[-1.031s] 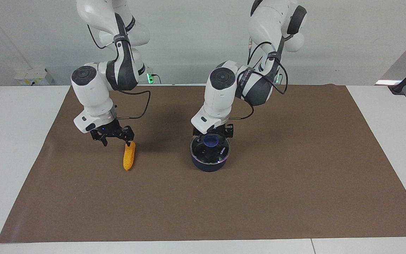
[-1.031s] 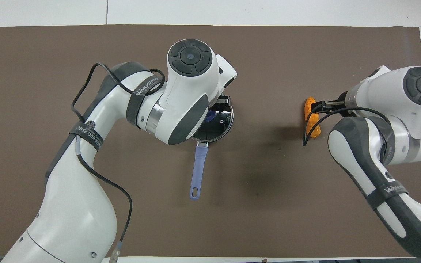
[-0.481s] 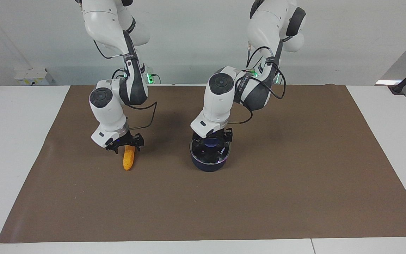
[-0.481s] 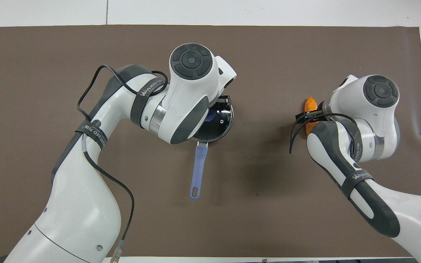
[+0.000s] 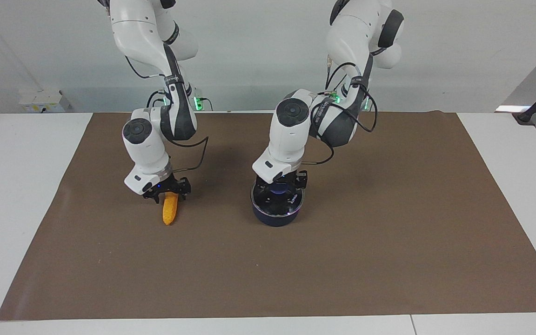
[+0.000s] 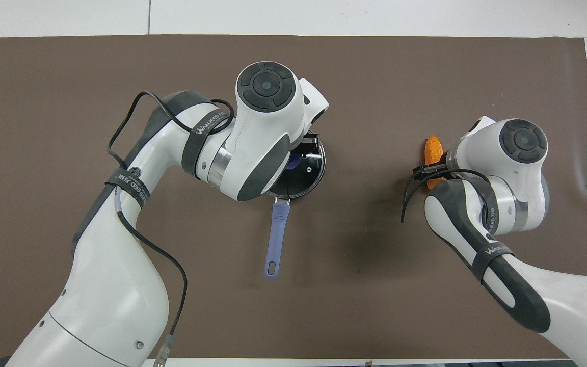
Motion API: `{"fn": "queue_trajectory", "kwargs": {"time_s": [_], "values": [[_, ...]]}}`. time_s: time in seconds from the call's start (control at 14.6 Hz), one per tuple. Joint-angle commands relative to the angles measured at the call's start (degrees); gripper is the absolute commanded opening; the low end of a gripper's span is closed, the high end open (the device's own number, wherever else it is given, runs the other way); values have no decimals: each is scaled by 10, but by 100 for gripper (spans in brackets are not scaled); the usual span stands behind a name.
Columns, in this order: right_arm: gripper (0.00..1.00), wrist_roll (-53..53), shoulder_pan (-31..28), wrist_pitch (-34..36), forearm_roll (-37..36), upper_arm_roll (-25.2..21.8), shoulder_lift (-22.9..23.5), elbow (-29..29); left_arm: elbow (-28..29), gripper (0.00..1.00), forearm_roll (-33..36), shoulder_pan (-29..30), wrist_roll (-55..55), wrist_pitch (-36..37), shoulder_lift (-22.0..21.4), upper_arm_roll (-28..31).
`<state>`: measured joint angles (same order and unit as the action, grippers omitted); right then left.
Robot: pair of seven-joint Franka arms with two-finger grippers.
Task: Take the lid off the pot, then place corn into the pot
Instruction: 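Grasp the lid knob with the left gripper while the right gripper grasps the corn, then lift the corn with the right gripper while the left gripper lifts the lid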
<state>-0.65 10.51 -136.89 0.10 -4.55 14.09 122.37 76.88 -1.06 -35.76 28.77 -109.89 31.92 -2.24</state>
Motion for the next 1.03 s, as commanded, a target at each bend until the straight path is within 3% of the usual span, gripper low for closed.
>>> {"fn": "queue_trajectory", "kwargs": {"time_s": [0.0,0.07,0.14,0.34,0.62,0.76,0.96], "values": [[30,-14,-5,-7,11,2,-13,17,7,90,25,-10,7,0,-5,7],[7,-14,-5,-5,11,2,-13,13,7,90,26,-11,7,4,-5,7],[1,-14,-5,4,11,2,-18,5,6,89,26,-12,7,8,-5,7],[0,-11,-4,64,11,2,-27,-72,5,87,26,-12,7,13,-5,7],[0,8,-4,217,9,3,-26,-203,5,77,26,-12,7,13,-5,7],[0,8,-2,274,0,3,-22,-258,4,64,26,-12,7,14,-5,7],[0,4,-11,308,1,3,-16,-288,4,48,26,-12,7,20,-5,7]]}}
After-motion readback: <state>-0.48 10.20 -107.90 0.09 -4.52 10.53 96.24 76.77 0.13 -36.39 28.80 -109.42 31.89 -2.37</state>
